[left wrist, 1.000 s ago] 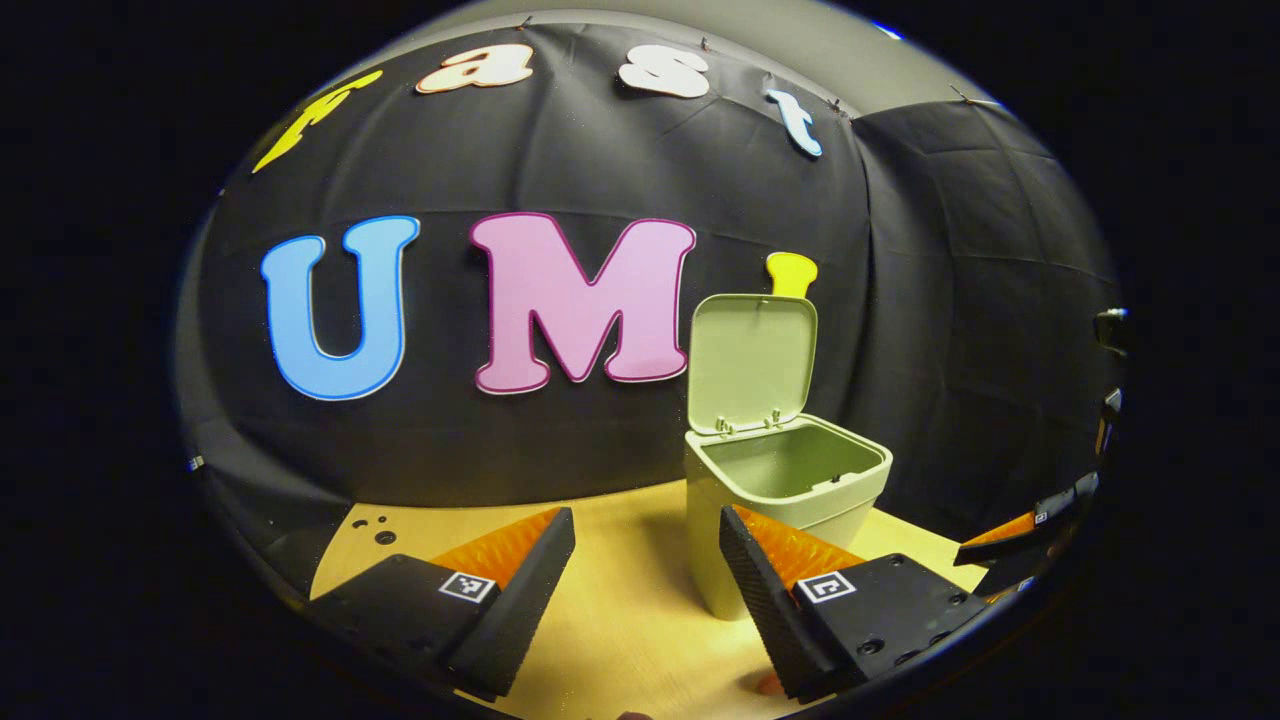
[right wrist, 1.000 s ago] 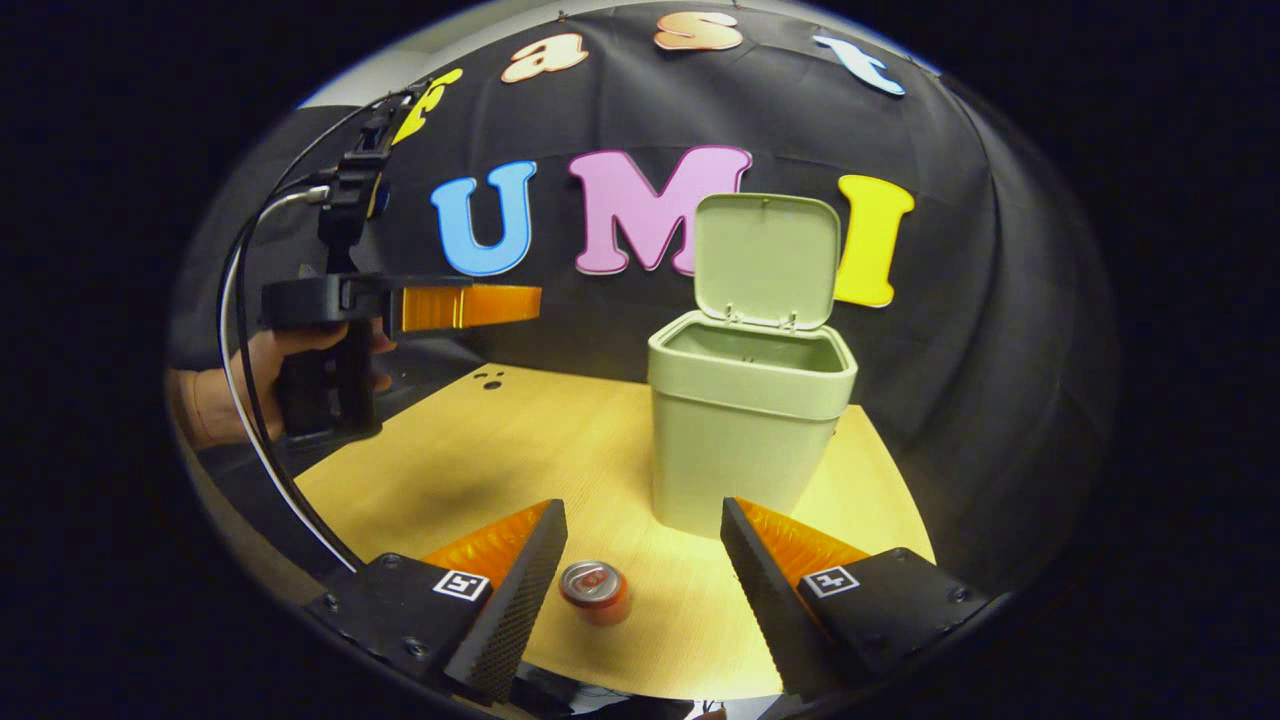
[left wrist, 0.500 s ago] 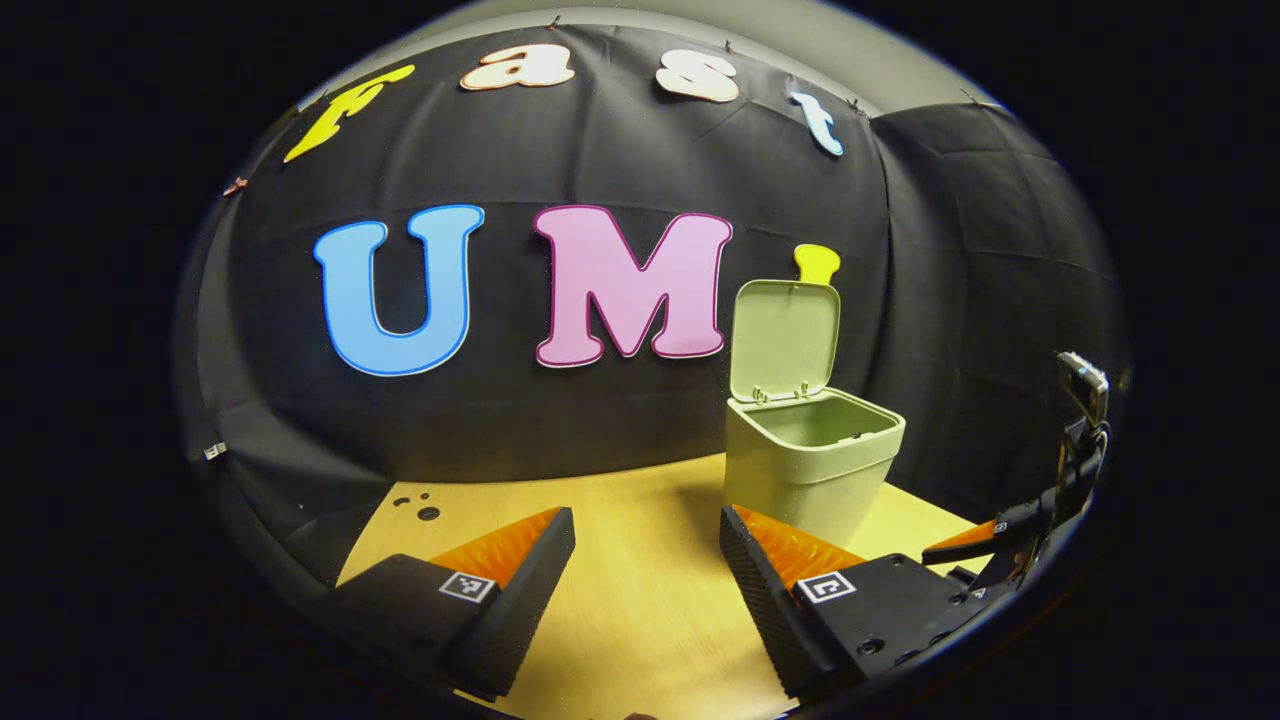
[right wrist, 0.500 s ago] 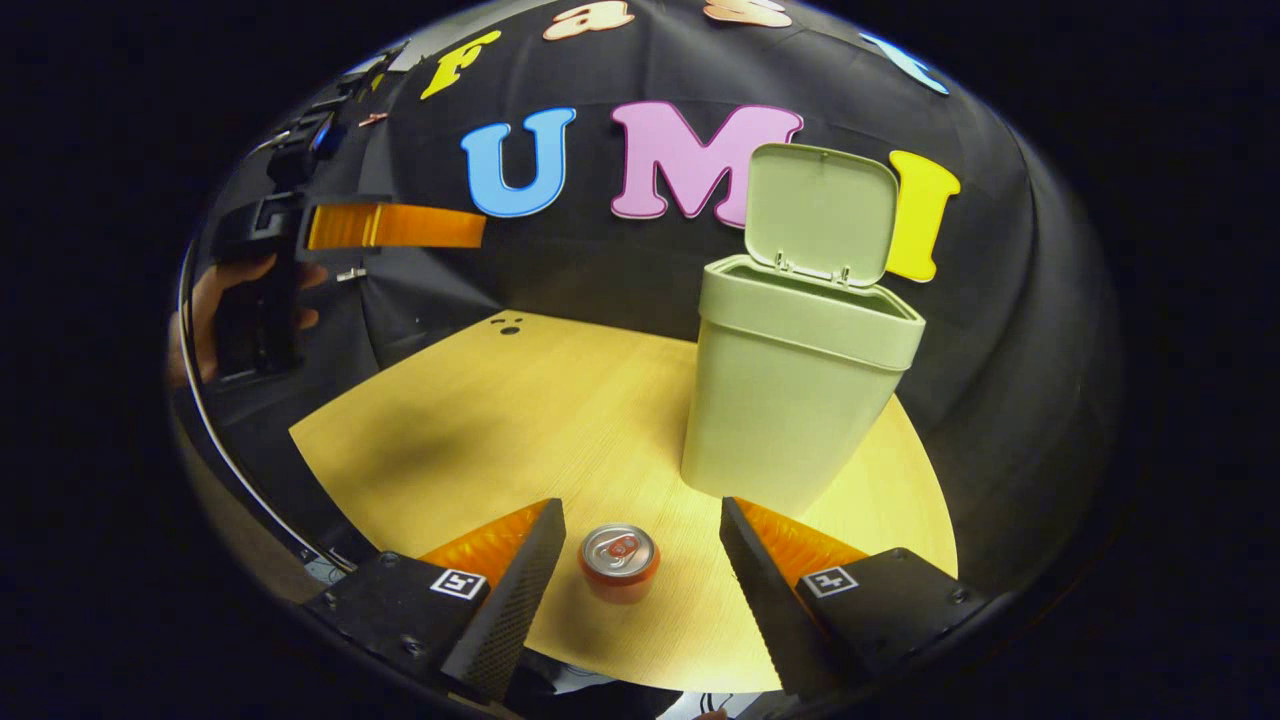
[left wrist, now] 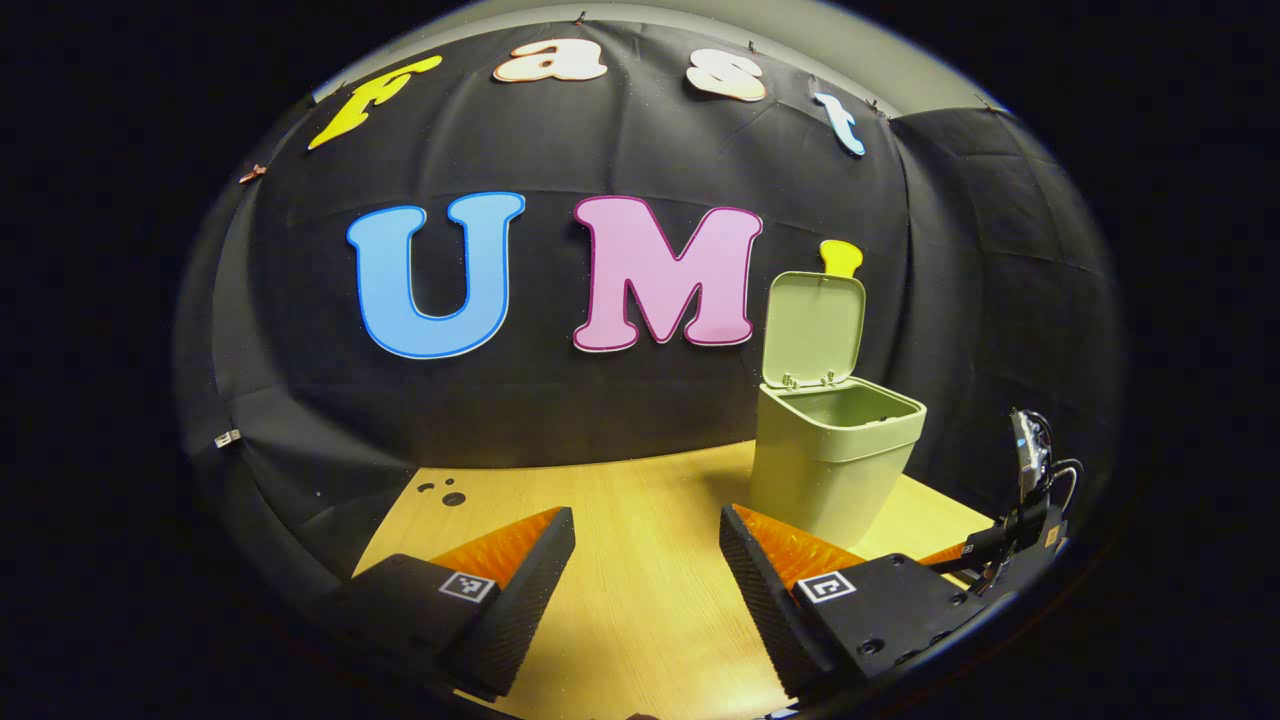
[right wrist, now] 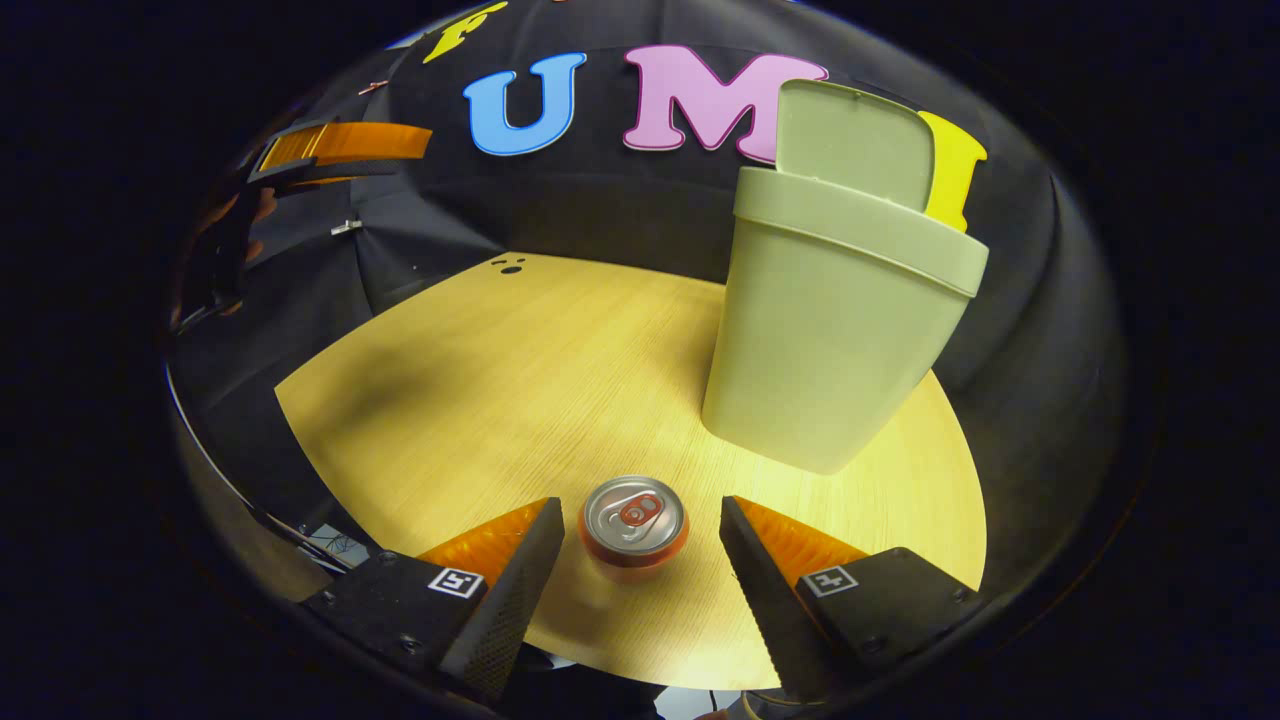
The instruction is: Press the lid of the desktop garbage bin to open it, pick up the crumpled paper on the desktop and throw it into the bin, then pick up the pop can on the desktop and drop it into the bin, and finally close the garbage bin lid.
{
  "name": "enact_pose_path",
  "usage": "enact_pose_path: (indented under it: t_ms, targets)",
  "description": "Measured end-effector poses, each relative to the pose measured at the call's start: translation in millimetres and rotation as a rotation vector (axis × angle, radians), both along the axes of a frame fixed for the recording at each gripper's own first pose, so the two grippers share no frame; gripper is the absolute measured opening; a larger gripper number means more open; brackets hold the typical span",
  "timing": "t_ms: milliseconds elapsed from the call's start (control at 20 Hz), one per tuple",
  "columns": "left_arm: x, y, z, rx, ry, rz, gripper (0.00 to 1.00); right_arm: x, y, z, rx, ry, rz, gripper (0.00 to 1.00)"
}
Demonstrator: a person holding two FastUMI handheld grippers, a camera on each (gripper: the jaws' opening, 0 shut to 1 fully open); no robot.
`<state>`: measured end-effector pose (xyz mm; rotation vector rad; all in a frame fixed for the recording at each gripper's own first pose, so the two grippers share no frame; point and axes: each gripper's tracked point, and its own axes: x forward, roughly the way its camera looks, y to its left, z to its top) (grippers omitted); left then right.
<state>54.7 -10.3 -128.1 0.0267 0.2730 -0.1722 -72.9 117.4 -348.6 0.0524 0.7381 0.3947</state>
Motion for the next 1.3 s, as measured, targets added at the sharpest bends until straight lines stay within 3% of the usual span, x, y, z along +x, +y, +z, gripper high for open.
enact_pose_path:
  t_ms: [400,450,500,650,750,800,1300]
  targets:
    - [0.7,11.9,-3.2,0.016,0.009,0.01,0.94,-1.1,2.7,-35.5,0.001,0.094,-0.035,0.98]
    - [-0.7,12.7,-2.9,0.014,0.011,0.013,0.94,-1.2,3.6,-35.7,-0.004,0.098,-0.04,0.95]
    - [-1.8,12.6,-4.3,0.011,0.014,0.015,0.94,-1.6,3.2,-35.5,0.0,0.099,-0.043,0.83]
    - [-5.9,13.1,-7.7,0.008,0.024,0.025,0.94,-0.8,2.9,-34.0,-0.004,0.102,-0.028,0.83]
    - [-8.3,13.4,-7.6,0.005,0.028,0.032,0.99,-0.9,2.4,-27.4,0.0,0.089,-0.019,0.83]
    - [-9.5,13.0,-7.6,0.004,0.028,0.036,0.94,0.0,1.2,-22.8,0.004,0.083,-0.017,0.83]
    - [-14.4,0.0,-7.0,-0.012,0.029,0.045,0.94,31.0,-18.5,62.4,0.078,-0.065,-0.059,0.83]
